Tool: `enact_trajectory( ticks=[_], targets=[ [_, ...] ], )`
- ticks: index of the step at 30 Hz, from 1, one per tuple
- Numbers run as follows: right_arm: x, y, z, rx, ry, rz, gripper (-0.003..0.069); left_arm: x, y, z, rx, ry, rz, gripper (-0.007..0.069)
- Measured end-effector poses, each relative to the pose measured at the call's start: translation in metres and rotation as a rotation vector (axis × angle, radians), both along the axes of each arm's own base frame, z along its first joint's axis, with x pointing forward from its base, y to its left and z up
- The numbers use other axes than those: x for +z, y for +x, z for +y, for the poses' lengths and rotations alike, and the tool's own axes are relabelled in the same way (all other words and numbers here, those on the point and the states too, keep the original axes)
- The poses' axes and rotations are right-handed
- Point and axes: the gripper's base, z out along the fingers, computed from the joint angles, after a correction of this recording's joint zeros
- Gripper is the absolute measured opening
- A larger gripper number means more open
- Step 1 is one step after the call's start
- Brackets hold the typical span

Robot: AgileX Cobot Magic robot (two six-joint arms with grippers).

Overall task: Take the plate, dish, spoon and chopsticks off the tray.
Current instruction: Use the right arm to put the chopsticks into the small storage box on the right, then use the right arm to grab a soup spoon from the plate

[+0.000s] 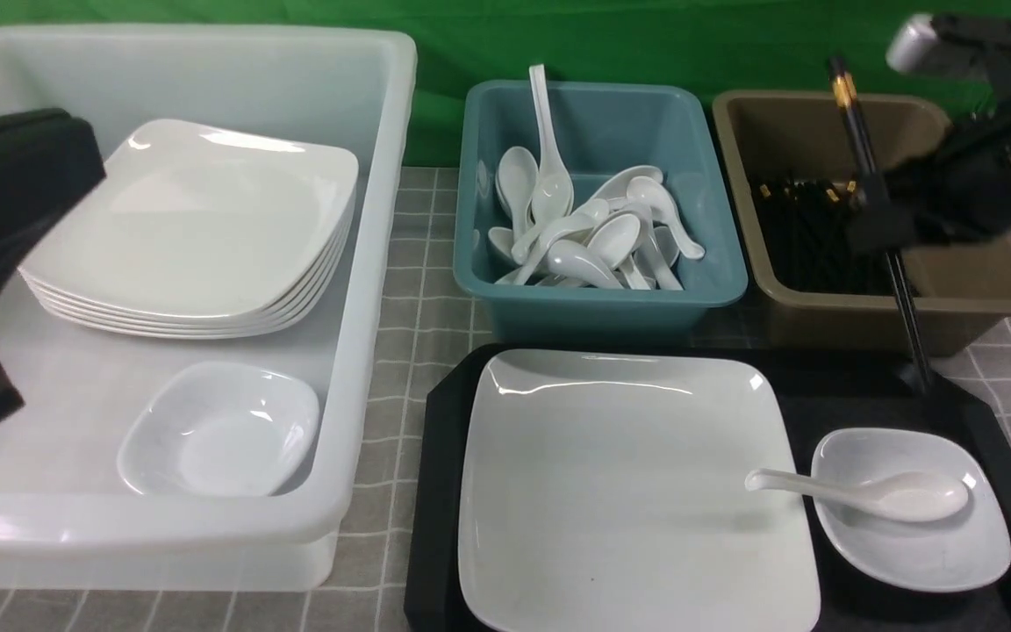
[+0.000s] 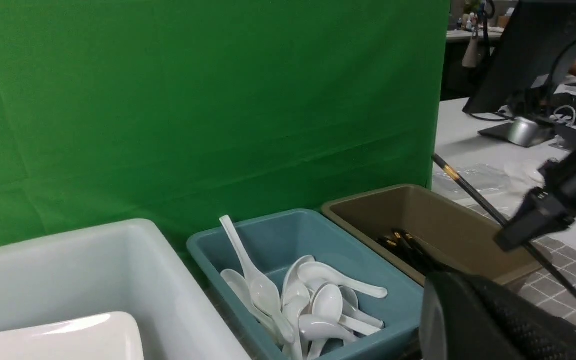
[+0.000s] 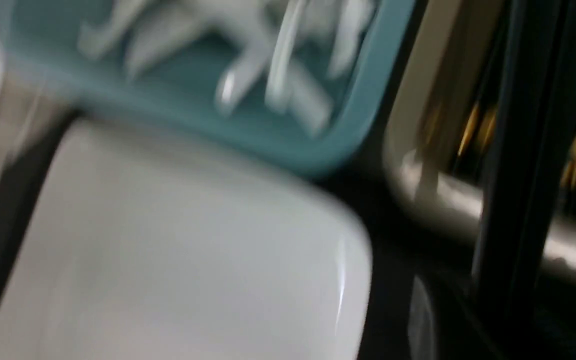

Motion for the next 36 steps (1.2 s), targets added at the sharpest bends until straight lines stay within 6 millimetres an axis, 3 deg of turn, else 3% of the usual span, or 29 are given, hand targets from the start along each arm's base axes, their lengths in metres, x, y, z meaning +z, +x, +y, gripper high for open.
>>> enact_trajectory(
  ticks=[1, 3, 5, 7, 10, 13, 14, 15, 17, 20, 21, 22, 23, 25, 26, 27, 31, 33, 34, 36],
  targets=[
    [0.0, 0.03, -0.006, -0.048, 0.029, -0.04, 0.0122, -0.001, 0.0, -0.001, -0.007, 0.004, 0.007, 0.0007],
    [0.0, 0.046, -0.01, -0.076, 0.041, -0.065, 0.0122, -0.002, -0.001, -0.001, -0.019, 0.011, 0.019, 0.0007],
    [-0.006, 0.083, -0.021, -0.137, 0.057, -0.129, 0.0122, -0.006, -0.003, -0.004, -0.054, 0.033, 0.054, 0.0007],
    [-0.013, 0.103, -0.029, -0.17, 0.054, -0.164, 0.0122, -0.008, -0.004, -0.005, -0.07, 0.055, 0.07, 0.0007],
    [-0.035, 0.121, -0.036, -0.195, 0.019, -0.155, 0.0136, -0.012, -0.005, -0.006, -0.085, 0.11, 0.085, 0.0007],
    [-0.05, 0.123, -0.039, -0.201, -0.015, -0.108, 0.0248, -0.013, -0.005, -0.006, -0.089, 0.133, 0.089, 0.0007],
    [-0.051, 0.122, -0.04, -0.194, -0.032, -0.092, 0.0328, -0.014, -0.005, -0.006, -0.089, 0.137, 0.089, 0.0007],
    [-0.052, 0.122, -0.04, -0.194, -0.034, -0.088, 0.0328, -0.014, -0.005, -0.006, -0.089, 0.137, 0.089, 0.0007],
    [-0.046, 0.118, -0.041, -0.183, -0.05, -0.078, 0.0401, -0.014, -0.005, -0.006, -0.088, 0.144, 0.089, 0.0007],
    [-0.016, 0.1, -0.038, -0.136, -0.068, -0.059, 0.0391, -0.015, -0.005, -0.005, -0.081, 0.175, 0.081, 0.0007],
    [-0.014, 0.097, -0.037, -0.127, -0.071, -0.05, 0.0386, -0.015, -0.005, -0.005, -0.082, 0.178, 0.082, 0.0007],
    [0.01, 0.078, -0.03, -0.052, -0.101, -0.036, 0.0335, -0.015, -0.004, -0.004, -0.076, 0.196, 0.077, 0.0007],
    [0.018, 0.07, -0.025, -0.025, -0.11, -0.035, 0.0316, -0.016, -0.004, -0.004, -0.076, 0.201, 0.076, 0.0007],
    [0.031, 0.046, -0.011, 0.074, -0.156, -0.001, 0.0286, -0.016, -0.004, -0.004, -0.076, 0.218, 0.078, 0.0007],
    [0.032, 0.044, -0.009, 0.084, -0.159, -0.003, 0.0284, -0.017, -0.004, -0.004, -0.076, 0.22, 0.077, 0.0007],
    [0.033, 0.02, 0.007, 0.194, -0.205, 0.047, 0.0268, -0.017, -0.004, -0.004, -0.077, 0.233, 0.079, 0.0007],
    [-0.002, -0.04, 0.043, 0.455, -0.32, 0.252, 0.0246, -0.018, -0.005, -0.004, -0.078, 0.25, 0.082, 0.0007],
    [-0.02, -0.056, 0.047, 0.513, -0.375, 0.305, 0.0258, -0.018, -0.005, -0.004, -0.078, 0.251, 0.081, 0.0007],
    [-0.04, -0.067, 0.046, 0.554, -0.454, 0.335, 0.0293, -0.018, -0.005, -0.004, -0.079, 0.251, 0.083, 0.0007],
    [-0.059, -0.072, 0.04, 0.568, -0.516, 0.344, 0.0335, -0.019, -0.005, -0.004, -0.08, 0.252, 0.084, 0.0007]
  ],
)
